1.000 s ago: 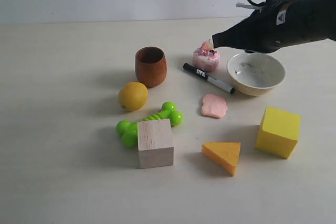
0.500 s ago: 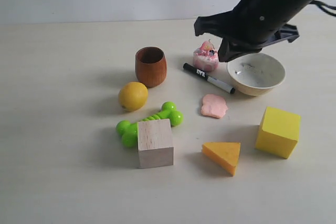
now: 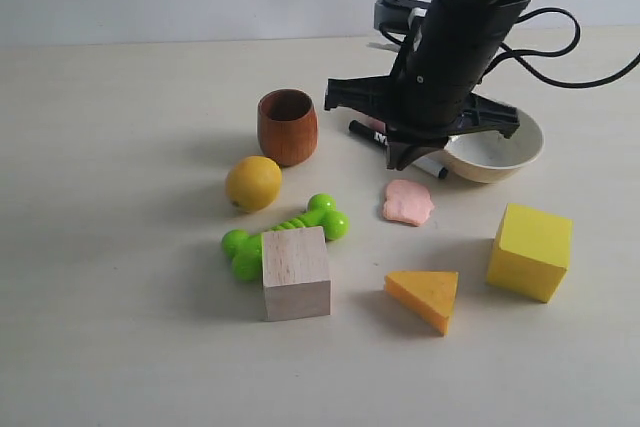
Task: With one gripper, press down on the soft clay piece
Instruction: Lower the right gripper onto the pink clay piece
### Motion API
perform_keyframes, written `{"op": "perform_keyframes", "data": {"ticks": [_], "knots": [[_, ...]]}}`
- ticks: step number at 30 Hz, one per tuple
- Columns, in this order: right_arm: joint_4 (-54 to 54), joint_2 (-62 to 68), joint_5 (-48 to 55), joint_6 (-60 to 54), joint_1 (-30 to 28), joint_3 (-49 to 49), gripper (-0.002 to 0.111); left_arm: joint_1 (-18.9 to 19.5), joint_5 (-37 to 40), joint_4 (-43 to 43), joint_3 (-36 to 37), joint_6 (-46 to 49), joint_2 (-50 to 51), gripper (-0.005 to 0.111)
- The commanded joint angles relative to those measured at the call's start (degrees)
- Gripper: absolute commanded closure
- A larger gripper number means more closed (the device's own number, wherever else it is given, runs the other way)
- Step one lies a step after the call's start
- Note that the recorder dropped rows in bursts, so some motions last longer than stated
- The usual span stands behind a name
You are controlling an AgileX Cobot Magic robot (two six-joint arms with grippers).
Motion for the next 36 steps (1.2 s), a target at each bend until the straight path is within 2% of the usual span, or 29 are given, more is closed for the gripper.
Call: {"op": "perform_keyframes", "data": {"ticks": [1,14,30,36], "knots": [[-2.2,2.7,4.9,4.8,0.1,-3.2,0.103,-0.3,-0.4,0.1,0.0,-0.1,-0.3,0.107],[-4.2,10.4,13.0,11.0,0.0,-11.8,0.103,-0.3,-0.4,0.1,0.0,-0.1,-0.3,0.107],[-6.7,13.3,12.6,20.5,-0.4,-11.8,0.103,-0.3,-0.4,0.1,0.0,-0.1,-0.3,0.107],[-6.7,13.6,9.3,21.0,-0.4,-11.8,0.103,-0.3,-0.4,0.1,0.0,-0.1,-0.3,0.107]]}}
